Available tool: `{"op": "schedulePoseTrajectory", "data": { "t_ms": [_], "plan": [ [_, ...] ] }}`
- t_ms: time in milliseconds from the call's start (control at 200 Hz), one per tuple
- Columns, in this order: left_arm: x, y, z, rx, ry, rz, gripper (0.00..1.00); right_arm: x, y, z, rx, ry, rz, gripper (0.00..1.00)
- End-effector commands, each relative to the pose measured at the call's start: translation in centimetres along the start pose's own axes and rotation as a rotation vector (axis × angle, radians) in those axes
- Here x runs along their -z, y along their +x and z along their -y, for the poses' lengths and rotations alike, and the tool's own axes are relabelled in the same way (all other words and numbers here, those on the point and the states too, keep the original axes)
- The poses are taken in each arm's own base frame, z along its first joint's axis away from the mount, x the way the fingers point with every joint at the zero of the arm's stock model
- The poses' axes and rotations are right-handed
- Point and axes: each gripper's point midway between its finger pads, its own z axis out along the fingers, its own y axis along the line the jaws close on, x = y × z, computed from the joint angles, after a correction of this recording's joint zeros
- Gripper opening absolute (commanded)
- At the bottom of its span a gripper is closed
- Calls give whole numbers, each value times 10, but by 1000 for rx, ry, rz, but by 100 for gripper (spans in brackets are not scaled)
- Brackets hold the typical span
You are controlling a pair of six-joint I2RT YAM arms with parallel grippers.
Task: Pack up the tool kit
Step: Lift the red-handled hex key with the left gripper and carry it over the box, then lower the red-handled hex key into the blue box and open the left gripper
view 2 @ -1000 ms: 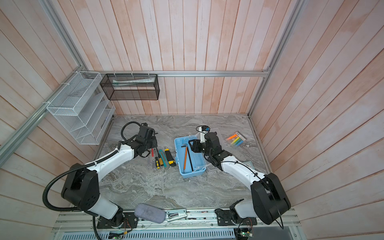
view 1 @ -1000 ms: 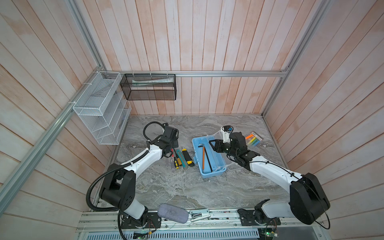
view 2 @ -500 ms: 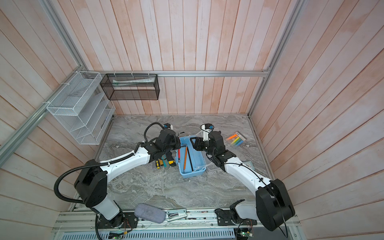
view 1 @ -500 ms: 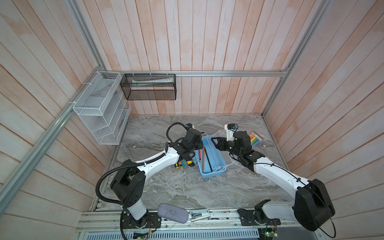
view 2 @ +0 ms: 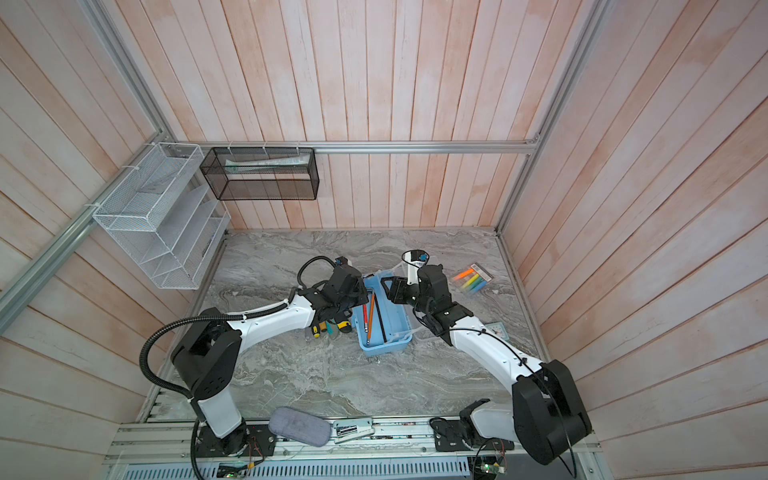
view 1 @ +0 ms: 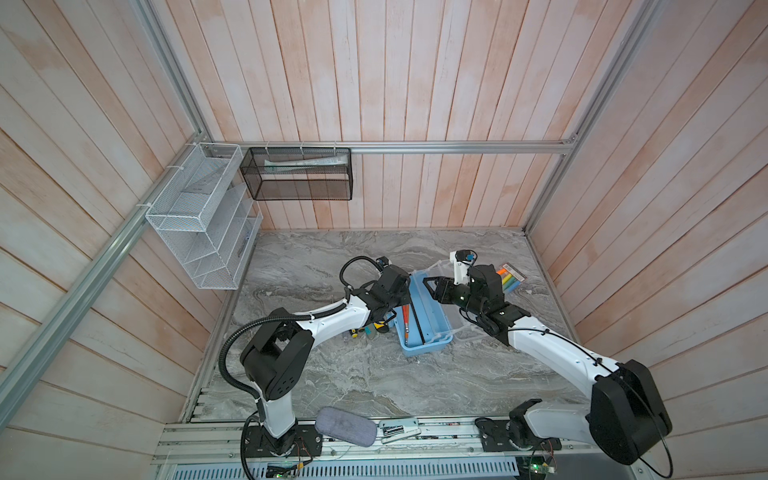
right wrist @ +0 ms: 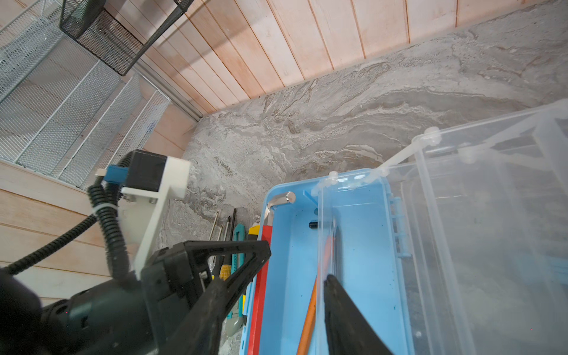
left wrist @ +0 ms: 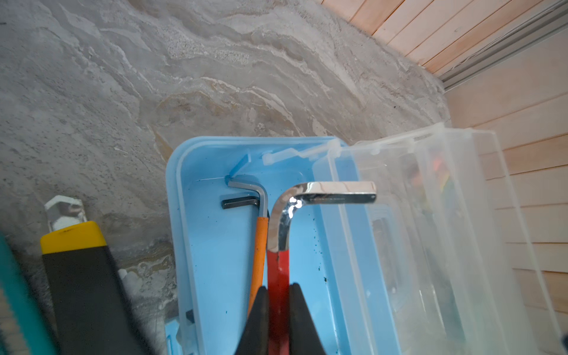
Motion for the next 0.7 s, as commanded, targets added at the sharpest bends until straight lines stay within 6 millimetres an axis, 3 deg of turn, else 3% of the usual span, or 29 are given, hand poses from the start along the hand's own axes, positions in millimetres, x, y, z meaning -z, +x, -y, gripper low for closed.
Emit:
{"op": "schedulePoseTrajectory", "data": {
  "t_ms": [0,560,695],
  "plan": [
    [-7,-4,10,-1,22,11,0,-1,4,2,-8,-7,-9,51],
    [-37,14,3,-30,-12,-84,0,-4,7,0,-20,-22,-21,51],
    [-37,12,3,-28,-6,-82,7,-4,7,0,-20,-22,-22,51]
  ]
}}
